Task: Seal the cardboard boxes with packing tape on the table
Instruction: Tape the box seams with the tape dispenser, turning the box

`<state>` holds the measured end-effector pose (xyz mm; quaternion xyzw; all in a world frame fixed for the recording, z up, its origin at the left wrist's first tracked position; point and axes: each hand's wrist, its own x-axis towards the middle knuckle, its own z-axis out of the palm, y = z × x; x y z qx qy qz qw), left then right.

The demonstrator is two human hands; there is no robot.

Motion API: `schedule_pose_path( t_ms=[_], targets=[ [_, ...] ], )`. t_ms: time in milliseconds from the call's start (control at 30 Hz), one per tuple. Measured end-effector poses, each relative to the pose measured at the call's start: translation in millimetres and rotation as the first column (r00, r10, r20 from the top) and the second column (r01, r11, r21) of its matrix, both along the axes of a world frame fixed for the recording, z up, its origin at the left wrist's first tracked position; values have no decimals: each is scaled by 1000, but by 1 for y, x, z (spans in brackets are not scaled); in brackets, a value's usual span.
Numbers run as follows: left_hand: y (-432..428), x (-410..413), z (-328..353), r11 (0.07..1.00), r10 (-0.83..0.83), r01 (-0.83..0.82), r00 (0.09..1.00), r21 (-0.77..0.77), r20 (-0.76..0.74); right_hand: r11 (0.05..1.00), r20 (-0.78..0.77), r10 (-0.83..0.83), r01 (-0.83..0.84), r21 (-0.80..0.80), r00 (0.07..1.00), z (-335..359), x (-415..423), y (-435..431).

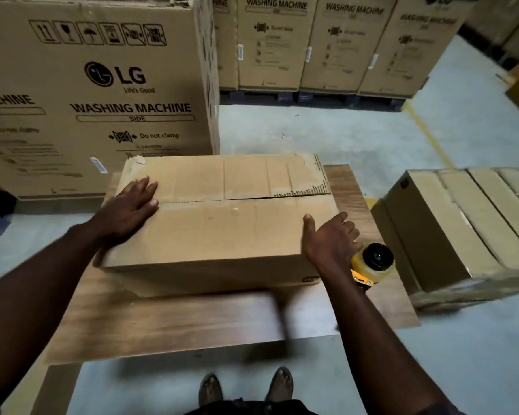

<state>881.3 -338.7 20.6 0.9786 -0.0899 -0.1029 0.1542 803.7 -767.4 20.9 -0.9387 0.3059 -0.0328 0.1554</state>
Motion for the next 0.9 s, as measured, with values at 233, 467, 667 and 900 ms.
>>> schedule_pose_path(
  t_ms=[233,467,667,900],
  targets=[
    [-32,9,-9,989,136,-137,990,61,26,941,139,-25,-24,336,990,-1,-11,-38],
    [-39,2,-18,975,198,-208,972,74,124,245,-204,-650,456,856,732,-50,-73,-139],
    [-54,-9,-3,965,220,-237,964,114,148,-51,-444,-237,445,894,864,-79,-109,-144],
    [-53,-19,2,976,161,-182,972,118,169,-105,-466,-110,456,884,878,-138,-86,-146]
  ],
)
